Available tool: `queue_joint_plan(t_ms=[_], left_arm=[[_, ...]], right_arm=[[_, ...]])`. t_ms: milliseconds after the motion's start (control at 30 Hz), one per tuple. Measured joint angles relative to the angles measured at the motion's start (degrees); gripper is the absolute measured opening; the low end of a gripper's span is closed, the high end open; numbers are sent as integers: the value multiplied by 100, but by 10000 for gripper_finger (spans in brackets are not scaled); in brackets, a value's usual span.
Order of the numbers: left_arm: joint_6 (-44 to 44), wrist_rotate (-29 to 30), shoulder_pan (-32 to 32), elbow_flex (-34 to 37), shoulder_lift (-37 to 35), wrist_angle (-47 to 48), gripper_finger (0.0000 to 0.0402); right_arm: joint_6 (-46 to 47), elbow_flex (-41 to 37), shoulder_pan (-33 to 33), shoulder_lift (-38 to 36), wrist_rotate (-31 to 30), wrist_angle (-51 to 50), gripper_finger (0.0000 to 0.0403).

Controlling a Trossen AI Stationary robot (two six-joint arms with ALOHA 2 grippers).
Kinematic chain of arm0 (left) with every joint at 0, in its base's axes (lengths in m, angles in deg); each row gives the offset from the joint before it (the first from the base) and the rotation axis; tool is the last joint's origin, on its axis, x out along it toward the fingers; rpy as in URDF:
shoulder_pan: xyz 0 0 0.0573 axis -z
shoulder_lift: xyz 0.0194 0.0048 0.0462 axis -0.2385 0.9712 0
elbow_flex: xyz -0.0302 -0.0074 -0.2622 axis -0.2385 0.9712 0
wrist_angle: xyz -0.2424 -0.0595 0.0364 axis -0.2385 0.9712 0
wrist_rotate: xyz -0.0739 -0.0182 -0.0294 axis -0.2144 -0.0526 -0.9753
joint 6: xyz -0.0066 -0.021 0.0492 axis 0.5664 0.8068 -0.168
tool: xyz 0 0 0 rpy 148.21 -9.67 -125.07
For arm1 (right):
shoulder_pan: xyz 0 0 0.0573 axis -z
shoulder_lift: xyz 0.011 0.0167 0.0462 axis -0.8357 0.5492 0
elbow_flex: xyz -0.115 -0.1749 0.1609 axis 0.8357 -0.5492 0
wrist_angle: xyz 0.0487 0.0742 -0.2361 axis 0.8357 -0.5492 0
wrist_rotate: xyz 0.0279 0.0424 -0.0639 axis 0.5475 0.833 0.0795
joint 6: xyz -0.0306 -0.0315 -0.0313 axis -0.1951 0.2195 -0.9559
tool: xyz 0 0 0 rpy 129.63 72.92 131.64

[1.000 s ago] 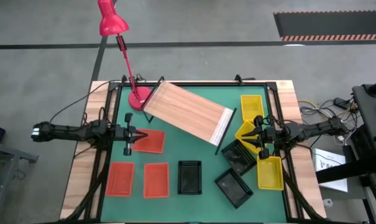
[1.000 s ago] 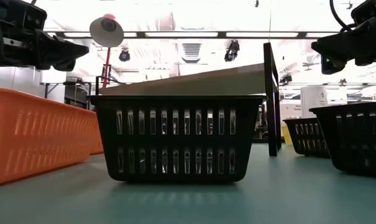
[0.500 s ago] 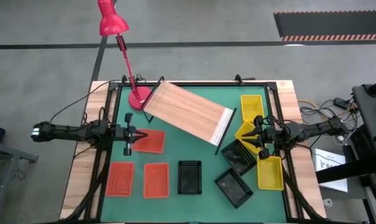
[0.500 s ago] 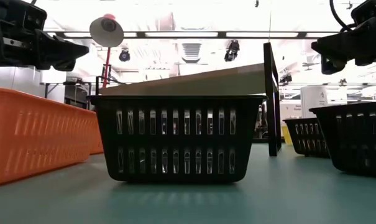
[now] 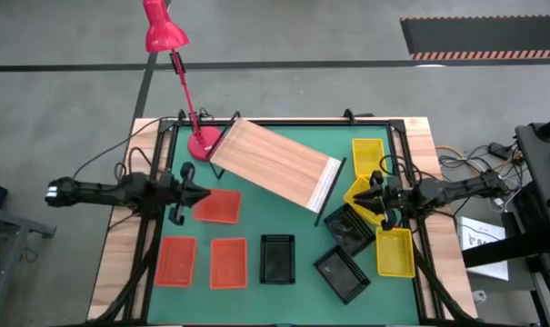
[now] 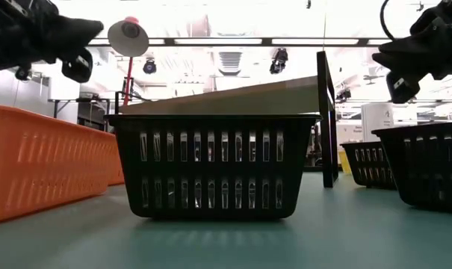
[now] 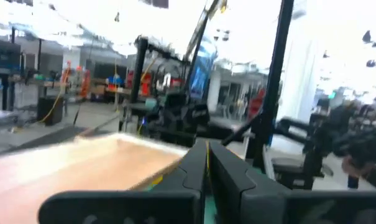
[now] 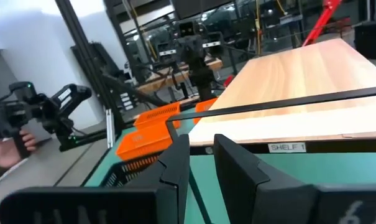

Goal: Stack baskets on shelf by color
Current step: Put the bottom yellow bin on the shelf

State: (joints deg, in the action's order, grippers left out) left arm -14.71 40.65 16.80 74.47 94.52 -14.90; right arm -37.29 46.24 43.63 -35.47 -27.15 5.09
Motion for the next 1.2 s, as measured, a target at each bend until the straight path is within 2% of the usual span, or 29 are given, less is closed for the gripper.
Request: queue_joint_plan(t_ms=[267,400,567,800,900,1033,1200], left_arm=[[-1,-15,0,0,175,-1213,1],[-5,-14,0,1,277,-1605,1],[-39,-11,0,-37,411,-1631,1],[285,215,4,-38,748,-2289,1],[-70,467,4,-42,949,-2818,1],[-987,478,4,-46,1216,-3607,1],[-1408,462,2,-46,1480,-4590,1]], right_arm=[[814,0,-2,0,-4,459,68],[833,0,-2,0,0,556,68],[796,0,-2,0,-10,591,68],[519,10,-2,1,-95,1386,68],[437,126,-2,26,-94,1339,68],[102,433,-2,197,20,1375,68],[-400,936,-4,667,57,953,68]])
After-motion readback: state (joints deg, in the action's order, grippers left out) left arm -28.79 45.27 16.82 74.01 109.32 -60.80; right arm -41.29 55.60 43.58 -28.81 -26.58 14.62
